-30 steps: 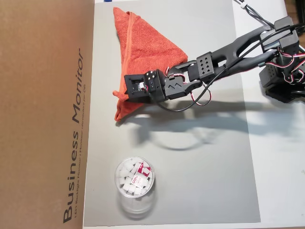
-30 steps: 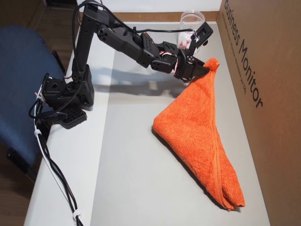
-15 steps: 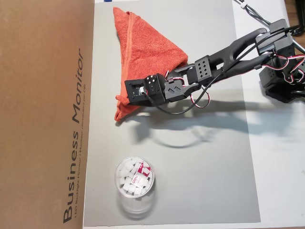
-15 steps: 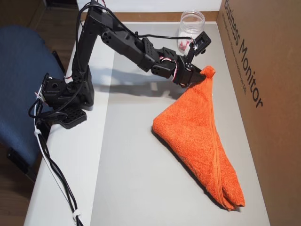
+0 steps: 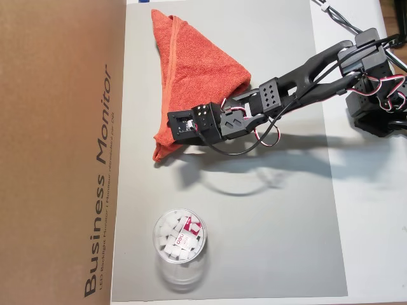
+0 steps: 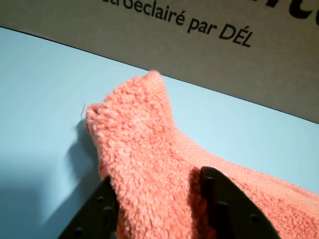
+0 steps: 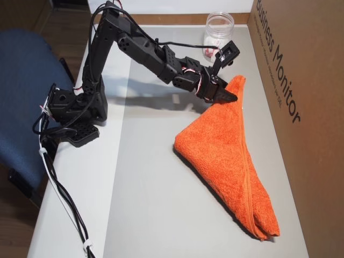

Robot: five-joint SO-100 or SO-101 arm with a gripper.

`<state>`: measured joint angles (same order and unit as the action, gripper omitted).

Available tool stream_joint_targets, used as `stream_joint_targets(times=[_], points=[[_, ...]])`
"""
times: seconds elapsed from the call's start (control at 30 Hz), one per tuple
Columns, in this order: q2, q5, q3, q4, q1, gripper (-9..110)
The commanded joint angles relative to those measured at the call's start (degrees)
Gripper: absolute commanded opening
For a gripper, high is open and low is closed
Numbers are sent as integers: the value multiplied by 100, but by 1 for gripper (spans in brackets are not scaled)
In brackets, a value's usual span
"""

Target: Fold the blanket.

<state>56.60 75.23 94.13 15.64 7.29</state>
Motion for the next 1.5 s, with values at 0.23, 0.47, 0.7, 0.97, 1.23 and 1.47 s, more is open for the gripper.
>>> stream_joint_targets(times=[0.23, 0.47, 0.7, 0.97, 1.23, 1.47], points=[[158, 26, -519, 132, 378, 15], [167, 255, -650, 132, 668, 15], [642, 615, -325, 123, 835, 15], [1397, 598, -264, 123, 659, 15], [2232, 589, 413, 44, 44, 5], [3208, 598, 1354, 35, -545, 1]])
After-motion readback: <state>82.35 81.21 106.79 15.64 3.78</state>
